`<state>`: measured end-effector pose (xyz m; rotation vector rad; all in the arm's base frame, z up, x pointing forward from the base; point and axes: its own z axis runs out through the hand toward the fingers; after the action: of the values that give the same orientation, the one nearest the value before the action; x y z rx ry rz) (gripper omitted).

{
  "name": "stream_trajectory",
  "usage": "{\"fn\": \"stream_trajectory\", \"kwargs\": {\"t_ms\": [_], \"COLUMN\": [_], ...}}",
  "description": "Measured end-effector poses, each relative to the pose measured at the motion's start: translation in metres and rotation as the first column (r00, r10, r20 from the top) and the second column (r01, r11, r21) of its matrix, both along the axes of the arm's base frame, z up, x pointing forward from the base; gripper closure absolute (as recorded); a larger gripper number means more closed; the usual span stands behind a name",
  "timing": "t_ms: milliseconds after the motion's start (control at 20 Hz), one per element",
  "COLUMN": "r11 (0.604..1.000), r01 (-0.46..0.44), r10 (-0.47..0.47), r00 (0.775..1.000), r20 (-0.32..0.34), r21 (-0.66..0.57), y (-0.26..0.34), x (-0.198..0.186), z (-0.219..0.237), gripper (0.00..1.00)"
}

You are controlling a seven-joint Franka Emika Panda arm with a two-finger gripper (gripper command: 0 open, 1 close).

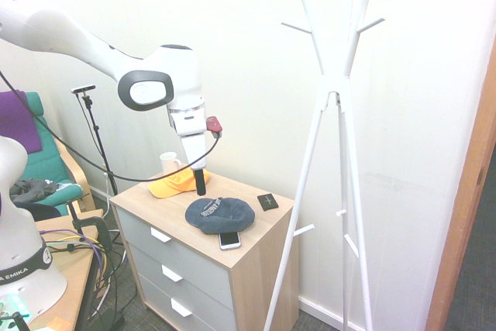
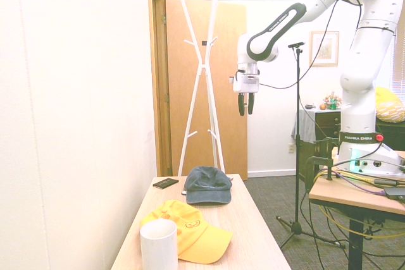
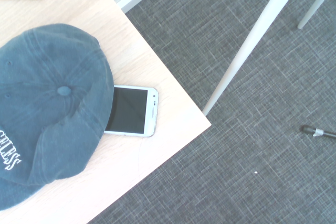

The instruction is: Hang the cap

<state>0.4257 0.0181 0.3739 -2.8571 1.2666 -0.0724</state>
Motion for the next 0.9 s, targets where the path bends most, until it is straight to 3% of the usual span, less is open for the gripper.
{"fn": "stream_trajectory", "kwargs": {"t_ms": [200, 450, 750, 900], "r11": [1.000, 0.992, 0.968, 0.944], "r01": [-0.026, -0.127, -0.245, -0.313], "r10": [0.026, 0.127, 0.248, 0.322], "r00": [1.000, 0.992, 0.963, 0.942], "r20": [-0.004, 0.025, 0.104, 0.096], "r21": [-0.002, -0.002, -0.048, -0.102], "y": [0.012, 0.105, 0.188, 0.202], "x": [0.002, 0.024, 0.054, 0.074], "z": [-0.003, -0.035, -0.110, -0.147], "gripper": [0.00, 0.00, 0.00, 0.00]}}
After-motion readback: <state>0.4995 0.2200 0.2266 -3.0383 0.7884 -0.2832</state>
